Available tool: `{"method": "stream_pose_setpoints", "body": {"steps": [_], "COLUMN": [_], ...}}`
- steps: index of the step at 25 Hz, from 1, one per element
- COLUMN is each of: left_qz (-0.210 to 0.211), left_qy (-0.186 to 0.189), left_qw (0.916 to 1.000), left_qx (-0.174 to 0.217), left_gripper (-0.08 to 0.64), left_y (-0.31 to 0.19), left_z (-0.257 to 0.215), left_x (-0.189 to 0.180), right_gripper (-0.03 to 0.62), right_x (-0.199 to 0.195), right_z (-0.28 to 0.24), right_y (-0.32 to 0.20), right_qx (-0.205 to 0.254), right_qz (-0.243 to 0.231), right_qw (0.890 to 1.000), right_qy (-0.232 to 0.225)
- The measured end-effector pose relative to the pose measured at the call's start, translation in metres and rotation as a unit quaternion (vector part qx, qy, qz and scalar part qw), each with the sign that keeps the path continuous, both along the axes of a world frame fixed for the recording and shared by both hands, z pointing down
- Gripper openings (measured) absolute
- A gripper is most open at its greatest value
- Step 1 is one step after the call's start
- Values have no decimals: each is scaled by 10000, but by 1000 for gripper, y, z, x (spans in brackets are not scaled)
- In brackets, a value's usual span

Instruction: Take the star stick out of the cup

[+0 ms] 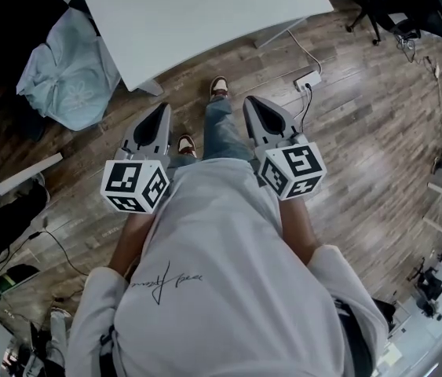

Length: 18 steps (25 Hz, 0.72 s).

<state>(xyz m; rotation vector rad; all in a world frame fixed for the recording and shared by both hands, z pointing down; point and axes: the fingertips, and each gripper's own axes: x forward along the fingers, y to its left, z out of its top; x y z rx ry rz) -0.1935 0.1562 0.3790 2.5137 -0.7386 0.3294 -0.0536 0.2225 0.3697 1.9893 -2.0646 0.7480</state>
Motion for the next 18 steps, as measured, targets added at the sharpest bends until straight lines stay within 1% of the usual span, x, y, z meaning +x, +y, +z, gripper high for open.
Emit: {"method": "stream_pose_setpoints", "body": {"steps": [11,18], "left_qz": [-233,-475], "left_qy": [-90,-171], "left_qw": [9997,9987], "left_qx": [72,118], "left_gripper": [8,8], "left_y": [-78,-111], "left_z": [-9,-19], "left_x": [76,115], "right_gripper": [9,9], "right_x": [80,119], "right_z": [-9,-13], "right_y": [-91,-130], "right_qx": [236,320], "right_qz": [-281,-564], "right_qw": [9993,9976], "right_qy": [-107,-246]}}
